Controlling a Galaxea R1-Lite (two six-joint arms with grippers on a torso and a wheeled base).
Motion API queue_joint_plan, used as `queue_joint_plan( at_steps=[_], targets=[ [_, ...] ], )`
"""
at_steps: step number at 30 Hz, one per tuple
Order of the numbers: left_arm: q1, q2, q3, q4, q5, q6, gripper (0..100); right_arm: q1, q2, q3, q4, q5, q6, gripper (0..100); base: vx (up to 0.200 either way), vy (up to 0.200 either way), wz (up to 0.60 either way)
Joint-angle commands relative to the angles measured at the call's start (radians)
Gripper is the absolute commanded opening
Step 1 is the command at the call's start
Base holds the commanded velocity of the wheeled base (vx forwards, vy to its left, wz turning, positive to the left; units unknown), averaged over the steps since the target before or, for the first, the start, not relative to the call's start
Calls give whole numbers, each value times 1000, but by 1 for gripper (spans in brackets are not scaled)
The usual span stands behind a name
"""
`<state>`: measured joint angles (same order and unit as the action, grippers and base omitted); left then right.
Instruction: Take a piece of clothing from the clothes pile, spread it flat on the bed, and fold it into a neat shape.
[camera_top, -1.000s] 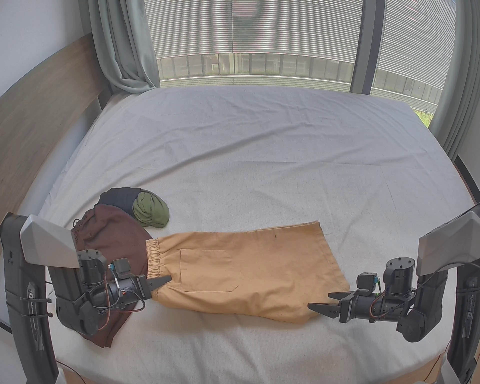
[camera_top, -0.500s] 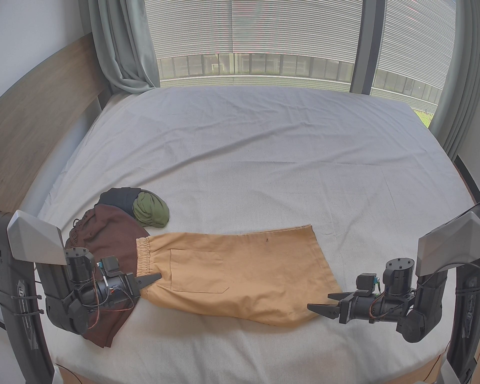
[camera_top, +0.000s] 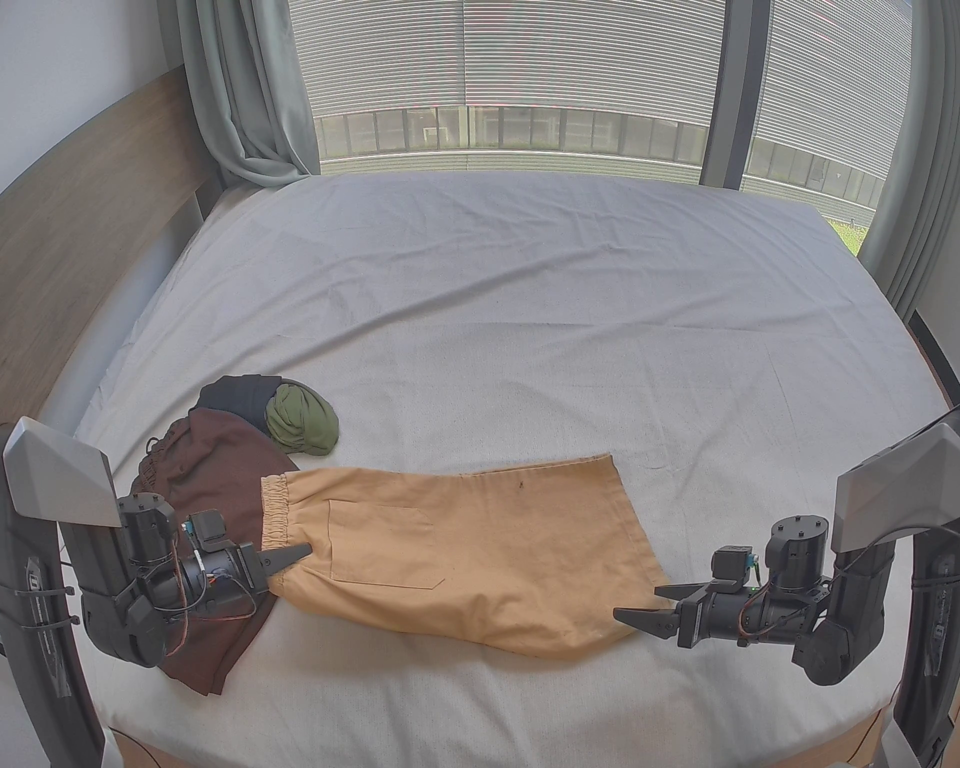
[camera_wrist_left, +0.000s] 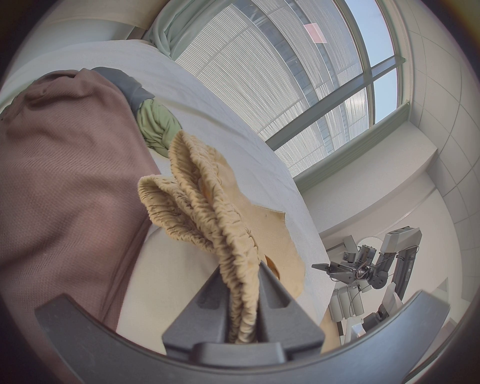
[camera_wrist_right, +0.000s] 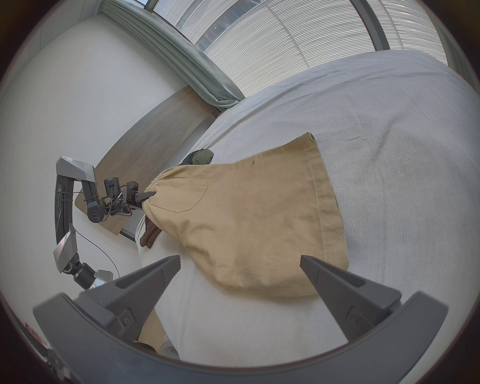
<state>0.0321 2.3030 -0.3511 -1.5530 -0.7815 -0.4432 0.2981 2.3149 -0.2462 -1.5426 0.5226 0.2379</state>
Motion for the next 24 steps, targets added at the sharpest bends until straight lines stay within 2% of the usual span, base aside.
queue_joint_plan(
  at_steps=[1, 8, 13, 21, 24],
  targets=[
    [-47, -34, -8, -1, 4, -6, 0, 1, -3, 1, -1, 1, 0, 100, 0, 0, 0],
    [-101, -53, -22, -1, 11, -9, 0, 1, -3, 1, -1, 1, 0, 100, 0, 0, 0],
    [-169, -51, -43, -1, 25, -32, 0, 0, -2, 1, -1, 1, 0, 100, 0, 0, 0],
    [-265, -37, -88, -1, 116, -37, 0, -4, -3, 2, -2, 1, 0, 100, 0, 0, 0],
    [-287, -40, -89, -2, 123, -38, 0, -4, -3, 1, -2, 1, 0, 100, 0, 0, 0]
  ],
)
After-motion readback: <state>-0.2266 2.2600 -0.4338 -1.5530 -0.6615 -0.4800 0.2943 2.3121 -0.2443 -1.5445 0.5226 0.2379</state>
